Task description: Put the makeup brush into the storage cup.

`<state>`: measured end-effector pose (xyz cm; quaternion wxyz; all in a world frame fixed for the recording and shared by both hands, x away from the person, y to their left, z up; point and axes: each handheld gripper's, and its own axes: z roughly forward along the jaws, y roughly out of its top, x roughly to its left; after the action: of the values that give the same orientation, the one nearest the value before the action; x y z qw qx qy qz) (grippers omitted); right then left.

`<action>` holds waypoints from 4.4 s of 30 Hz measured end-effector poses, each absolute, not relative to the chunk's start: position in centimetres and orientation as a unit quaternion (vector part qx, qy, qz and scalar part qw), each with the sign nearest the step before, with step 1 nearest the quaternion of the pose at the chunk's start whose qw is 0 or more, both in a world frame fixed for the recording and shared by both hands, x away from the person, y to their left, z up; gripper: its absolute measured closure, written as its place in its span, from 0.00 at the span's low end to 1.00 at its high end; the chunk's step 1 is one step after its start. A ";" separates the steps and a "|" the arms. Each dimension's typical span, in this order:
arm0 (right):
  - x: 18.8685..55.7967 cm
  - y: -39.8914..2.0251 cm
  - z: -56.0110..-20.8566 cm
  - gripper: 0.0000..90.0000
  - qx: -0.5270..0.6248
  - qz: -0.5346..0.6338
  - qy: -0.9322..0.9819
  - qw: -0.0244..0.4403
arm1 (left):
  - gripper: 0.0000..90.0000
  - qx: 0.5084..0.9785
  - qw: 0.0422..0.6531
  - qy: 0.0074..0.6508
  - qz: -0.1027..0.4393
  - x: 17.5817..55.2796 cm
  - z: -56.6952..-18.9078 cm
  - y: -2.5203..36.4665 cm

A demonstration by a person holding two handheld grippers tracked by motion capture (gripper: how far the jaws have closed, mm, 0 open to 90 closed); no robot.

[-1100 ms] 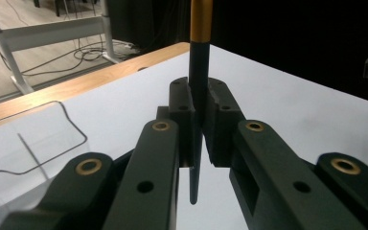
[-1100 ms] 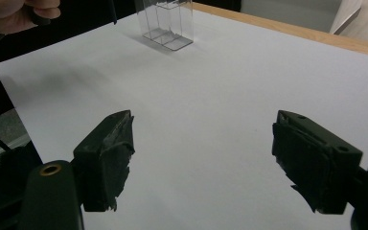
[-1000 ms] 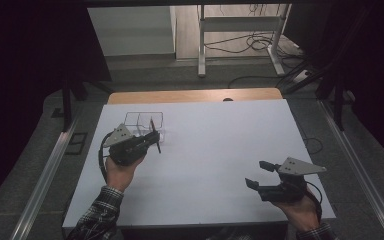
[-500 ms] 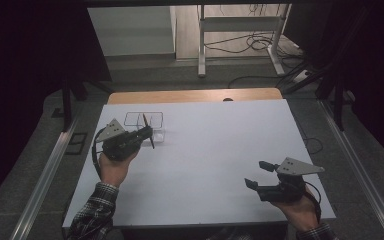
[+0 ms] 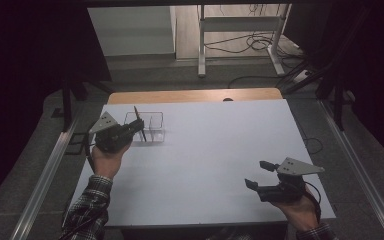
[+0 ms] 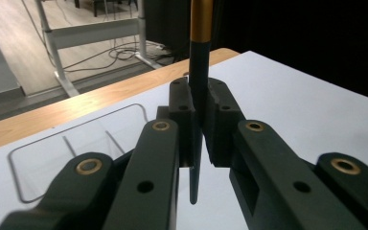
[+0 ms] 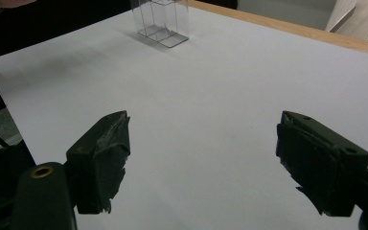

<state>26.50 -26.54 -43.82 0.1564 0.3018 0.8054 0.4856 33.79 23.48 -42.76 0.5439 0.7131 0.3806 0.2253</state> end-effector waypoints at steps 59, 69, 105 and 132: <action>26.5 -26.4 -44.1 0.22 0.296 0.479 0.812 0.154 | 0.93 0.673 0.499 0.464 0.289 39.9 -43.7 26.5; 26.6 -26.3 -44.2 0.22 0.293 0.478 0.814 0.153 | 0.93 0.672 0.489 0.473 0.294 40.4 -44.6 26.3; 26.5 -26.0 -44.3 0.22 0.290 0.472 0.820 0.147 | 0.93 0.669 0.474 0.496 0.286 40.7 -47.8 26.1; 26.6 -26.0 -44.4 0.22 0.290 0.468 0.822 0.146 | 0.93 0.678 0.456 0.505 0.277 41.0 -49.2 25.6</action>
<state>26.56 -25.97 -44.40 0.1458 0.2899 0.8218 0.4683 41.00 25.63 -49.18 0.4564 0.6780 0.5050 0.2774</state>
